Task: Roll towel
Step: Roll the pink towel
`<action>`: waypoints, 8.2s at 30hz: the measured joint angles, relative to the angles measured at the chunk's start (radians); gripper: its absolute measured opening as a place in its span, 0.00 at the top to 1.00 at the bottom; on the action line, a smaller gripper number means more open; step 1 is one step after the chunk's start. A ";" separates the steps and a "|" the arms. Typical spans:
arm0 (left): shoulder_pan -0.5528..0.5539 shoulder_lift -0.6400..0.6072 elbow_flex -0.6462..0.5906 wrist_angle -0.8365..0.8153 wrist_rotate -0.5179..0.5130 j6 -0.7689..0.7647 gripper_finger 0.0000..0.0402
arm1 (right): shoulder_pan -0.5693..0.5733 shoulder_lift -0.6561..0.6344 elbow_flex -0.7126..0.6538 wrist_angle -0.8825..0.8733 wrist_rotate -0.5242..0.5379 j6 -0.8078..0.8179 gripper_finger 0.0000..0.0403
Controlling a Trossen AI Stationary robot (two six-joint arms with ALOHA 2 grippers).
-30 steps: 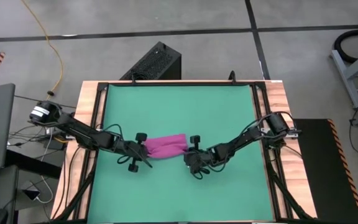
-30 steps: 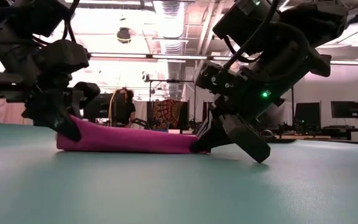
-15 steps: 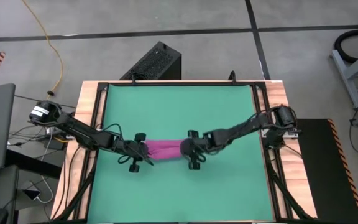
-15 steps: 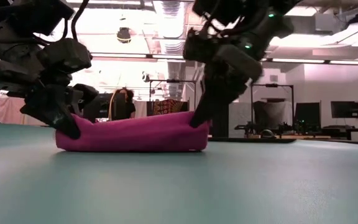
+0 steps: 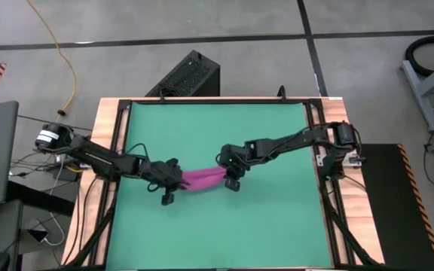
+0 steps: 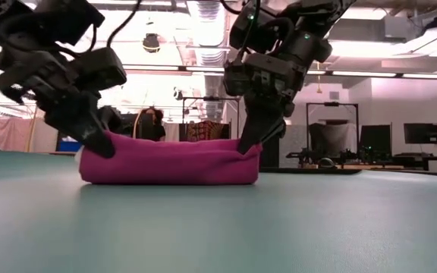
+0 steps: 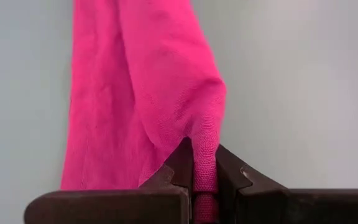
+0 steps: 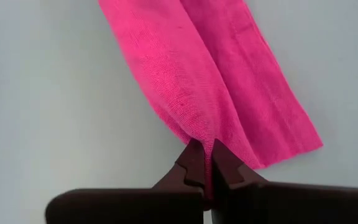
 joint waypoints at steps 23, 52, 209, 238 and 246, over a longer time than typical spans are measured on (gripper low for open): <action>0.088 0.000 0.000 -0.005 -0.080 -0.293 0.97 | -0.054 0.000 -0.005 -0.021 -0.007 0.117 0.97; 0.258 0.000 -0.154 0.006 0.079 -0.274 0.97 | -0.203 0.141 0.010 0.078 -0.057 0.103 0.97; 0.168 0.166 -0.244 0.373 -0.110 0.198 1.00 | -0.132 0.052 -0.251 0.918 0.130 -0.311 0.75; 0.343 -0.002 -0.247 0.316 0.153 0.131 1.00 | -0.085 0.402 -0.245 1.166 0.137 -0.142 0.75; 0.321 -0.360 -0.249 0.052 0.024 0.096 1.00 | -0.060 0.404 -0.245 1.136 0.179 -0.062 0.75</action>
